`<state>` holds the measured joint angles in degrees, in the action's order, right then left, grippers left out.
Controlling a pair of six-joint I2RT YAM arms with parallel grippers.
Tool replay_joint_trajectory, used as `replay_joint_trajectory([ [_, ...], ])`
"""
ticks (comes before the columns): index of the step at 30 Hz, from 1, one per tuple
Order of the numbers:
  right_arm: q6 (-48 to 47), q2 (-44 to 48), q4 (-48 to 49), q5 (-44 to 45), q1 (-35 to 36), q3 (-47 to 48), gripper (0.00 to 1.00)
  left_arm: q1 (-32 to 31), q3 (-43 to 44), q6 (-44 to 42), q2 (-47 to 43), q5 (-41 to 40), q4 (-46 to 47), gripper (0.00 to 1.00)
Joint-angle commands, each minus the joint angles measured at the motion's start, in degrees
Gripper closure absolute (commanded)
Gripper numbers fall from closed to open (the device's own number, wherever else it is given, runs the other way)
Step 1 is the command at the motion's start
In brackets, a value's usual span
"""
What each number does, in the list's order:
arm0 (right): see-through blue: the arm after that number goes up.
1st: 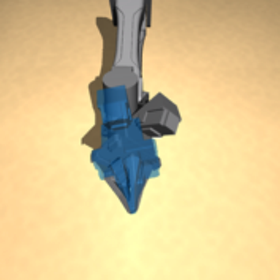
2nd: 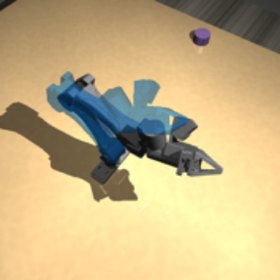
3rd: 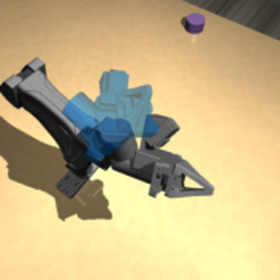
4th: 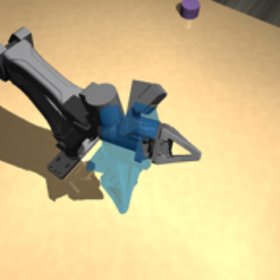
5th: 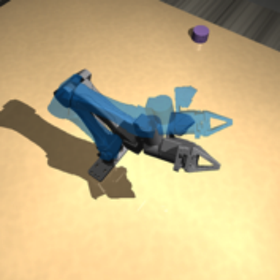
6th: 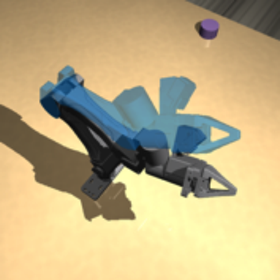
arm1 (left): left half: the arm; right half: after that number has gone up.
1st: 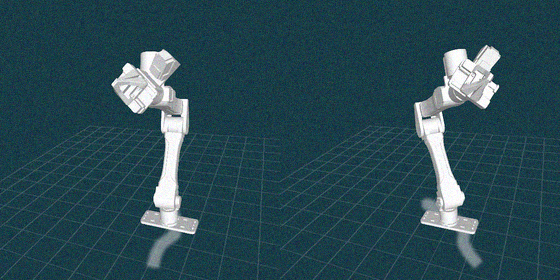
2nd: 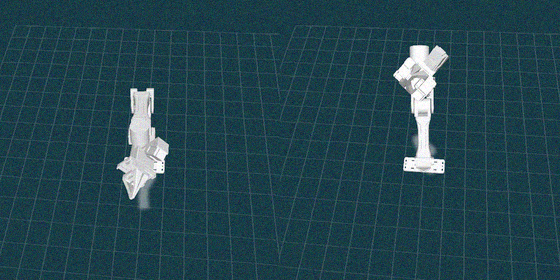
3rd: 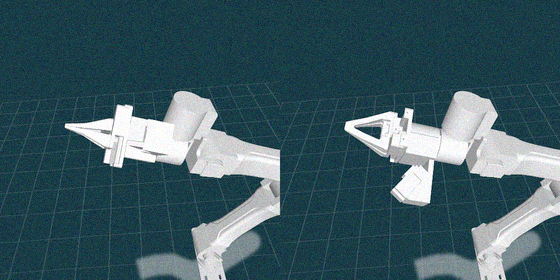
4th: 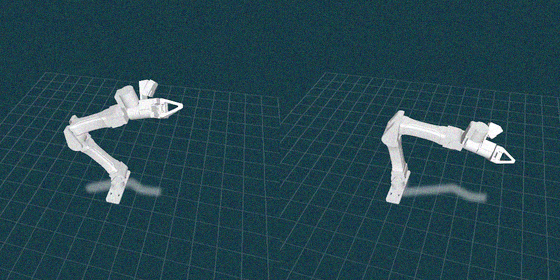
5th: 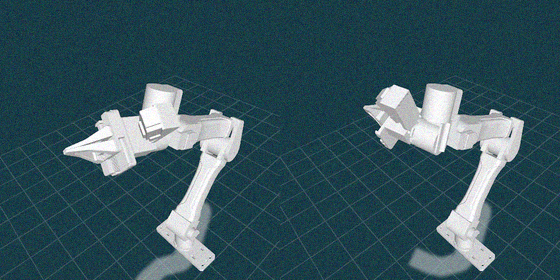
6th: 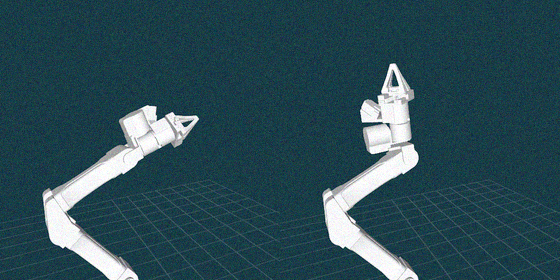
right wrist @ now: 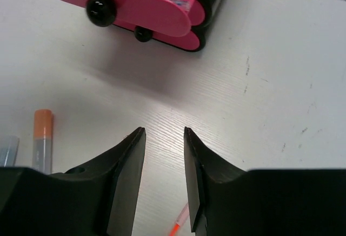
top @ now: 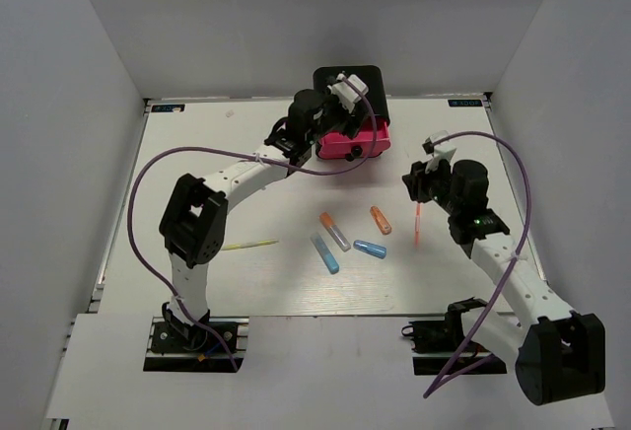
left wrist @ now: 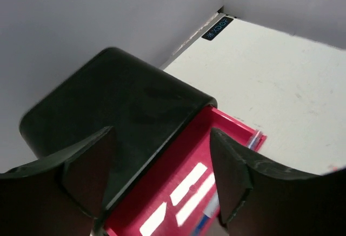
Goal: Sort the stationery into containers
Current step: Place the pen in the drawer, then pick up the pen from the center of the board.
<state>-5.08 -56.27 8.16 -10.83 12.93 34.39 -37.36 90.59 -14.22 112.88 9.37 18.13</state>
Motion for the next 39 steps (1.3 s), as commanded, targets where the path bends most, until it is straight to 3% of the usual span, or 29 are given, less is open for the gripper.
replay_joint_trajectory([
  [1,0.51,-3.73,-5.68,5.55,-0.45,5.84,0.59,-0.43,1.52,5.92,-8.53,-5.31,-2.91,0.18],
  [5,-2.03,-7.53,-10.18,6.79,-1.59,7.27,0.56,0.19,-4.17,17.80,-18.27,-10.32,-11.43,0.09],
  [10,-4.06,-11.40,-15.45,4.94,-2.03,9.11,0.51,0.19,-20.07,31.42,-33.31,-20.69,-21.02,0.00],
  [15,-3.53,-17.20,-17.39,6.78,-2.29,10.69,0.48,0.19,-37.30,46.18,-48.52,-27.80,-27.43,0.00],
  [16,-2.66,-18.68,-18.35,7.05,-2.38,11.83,0.48,0.19,-39.24,52.74,-52.29,-29.13,-31.19,0.00],
  [19,-1.95,-22.47,-18.97,7.93,-1.86,12.36,0.50,0.19,-45.92,64.27,-56.88,-33.52,-37.09,0.00],
  [20,-2.04,-23.87,-18.97,8.10,-2.64,12.54,0.50,0.19,-48.72,71.89,-59.24,-34.41,-40.86,0.00],
  [23,-1.77,-27.30,-19.15,9.24,-2.65,13.59,0.51,0.19,-53.39,79.92,-62.68,-34.41,-43.61,0.00],
  [30,-2.92,-28.54,-19.94,12.22,-3.26,13.86,0.51,0.19,-56.84,89.71,-62.00,-35.56,-47.92,0.00],
  [39,-2.48,-31.00,-20.12,12.15,-3.96,11.93,0.53,0.19,-53.94,96.21,-51.46,-33.62,-51.09,0.00],
])
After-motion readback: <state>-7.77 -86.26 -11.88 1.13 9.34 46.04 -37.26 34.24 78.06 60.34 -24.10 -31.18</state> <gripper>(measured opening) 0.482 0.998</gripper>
